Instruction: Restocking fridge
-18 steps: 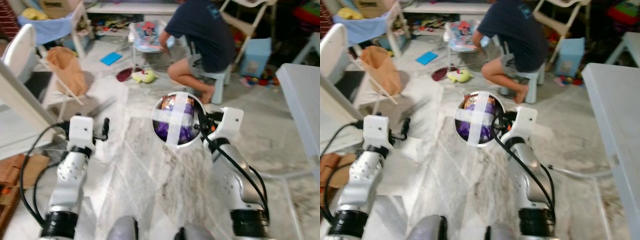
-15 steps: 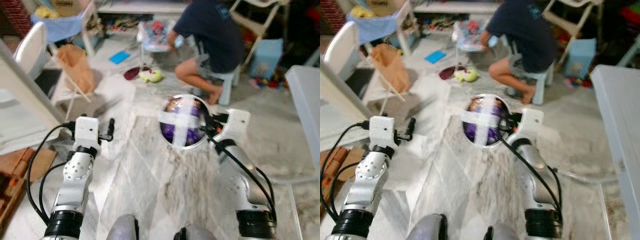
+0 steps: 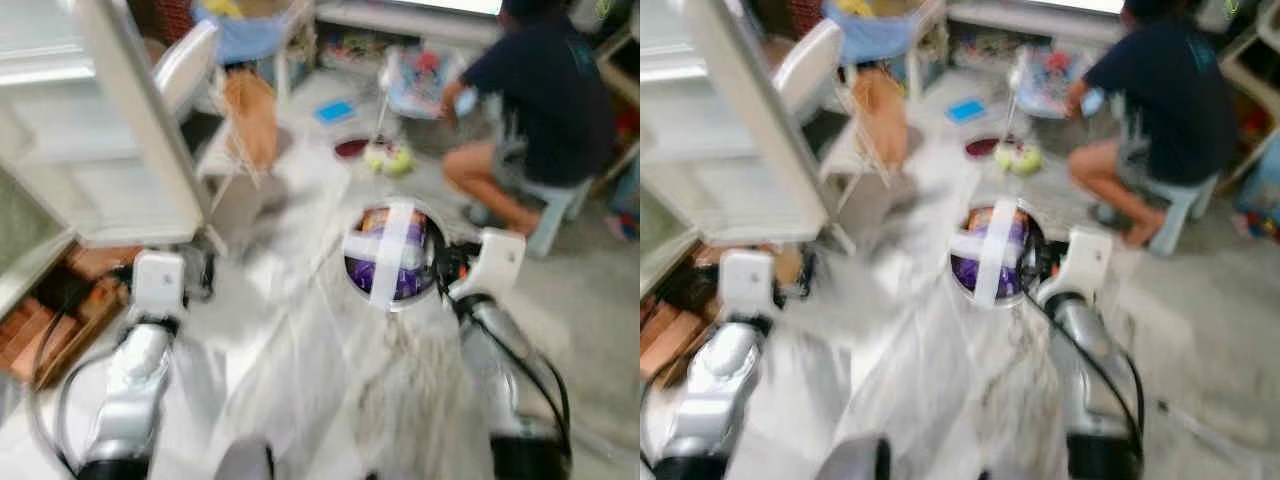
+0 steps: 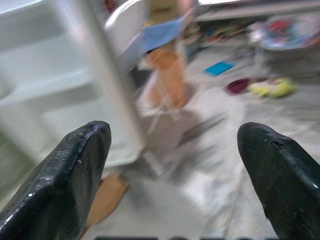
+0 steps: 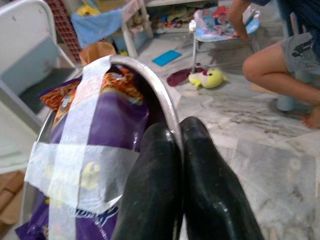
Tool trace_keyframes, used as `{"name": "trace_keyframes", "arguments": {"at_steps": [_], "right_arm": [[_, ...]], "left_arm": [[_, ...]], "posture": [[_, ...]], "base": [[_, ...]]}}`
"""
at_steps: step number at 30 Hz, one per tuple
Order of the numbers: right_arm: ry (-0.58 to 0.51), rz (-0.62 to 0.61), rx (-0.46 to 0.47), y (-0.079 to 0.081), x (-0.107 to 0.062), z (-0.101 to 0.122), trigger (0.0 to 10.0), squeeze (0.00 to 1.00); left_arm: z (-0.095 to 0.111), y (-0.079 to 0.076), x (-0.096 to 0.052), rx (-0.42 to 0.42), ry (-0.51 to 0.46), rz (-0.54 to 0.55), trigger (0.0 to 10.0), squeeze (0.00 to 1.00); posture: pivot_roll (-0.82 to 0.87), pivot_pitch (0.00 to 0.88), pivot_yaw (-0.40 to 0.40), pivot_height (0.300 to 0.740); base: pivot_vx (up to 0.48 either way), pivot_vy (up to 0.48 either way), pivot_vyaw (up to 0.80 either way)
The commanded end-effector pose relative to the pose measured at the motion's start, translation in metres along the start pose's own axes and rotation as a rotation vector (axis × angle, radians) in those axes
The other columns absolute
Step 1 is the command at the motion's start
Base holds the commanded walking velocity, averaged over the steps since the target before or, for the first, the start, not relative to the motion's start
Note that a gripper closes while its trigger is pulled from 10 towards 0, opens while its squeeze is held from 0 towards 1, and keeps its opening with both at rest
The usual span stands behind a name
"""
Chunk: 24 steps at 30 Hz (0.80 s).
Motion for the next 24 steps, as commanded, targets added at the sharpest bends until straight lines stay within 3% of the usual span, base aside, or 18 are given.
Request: {"name": "trace_keyframes", "arguments": {"at_steps": [1,6,14,17,24], "right_arm": [[-0.042,0.014,-0.011,-0.002,-0.004,0.008,10.0,0.00],[-0.021,0.004,-0.028,-0.010,-0.007,0.003,10.0,0.00],[-0.039,0.027,-0.033,-0.002,0.001,0.006,10.0,0.00],[-0.045,0.033,-0.033,-0.001,0.002,0.007,10.0,0.00],[-0.042,0.046,-0.039,0.002,0.001,0.005,10.0,0.00]], "left_arm": [[-0.001,0.000,-0.004,0.001,0.007,0.007,10.0,0.00],[-0.003,0.002,-0.006,0.002,0.014,0.023,10.0,0.00],[0.007,0.007,-0.001,0.016,-0.023,0.092,10.0,0.00],[0.016,0.003,-0.002,0.002,-0.094,0.068,10.0,0.00],[0.023,-0.005,-0.002,-0.008,-0.136,0.025,10.0,0.00]], "posture": [[0.03,0.040,-0.024,0.740],[0.03,0.036,-0.028,0.740],[0.04,0.032,-0.029,0.740],[0.04,0.031,-0.029,0.740],[0.04,0.034,-0.033,0.740]], "base": [[0.000,0.259,0.80],[0.000,0.427,0.80],[0.000,0.480,0.80],[0.000,0.472,0.80],[0.389,0.182,0.80]]}}
Point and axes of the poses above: a point about 5 cm out from each wrist's last joint towards the gripper, its own x axis pointing out of the wrist towards the gripper, its own z axis along the axis of the wrist's last joint, y = z × x, the point moved 2 cm from there along x, pointing out of the wrist towards the gripper, and after that the axes turned 5 degrees about x, right-handed, at the moved point
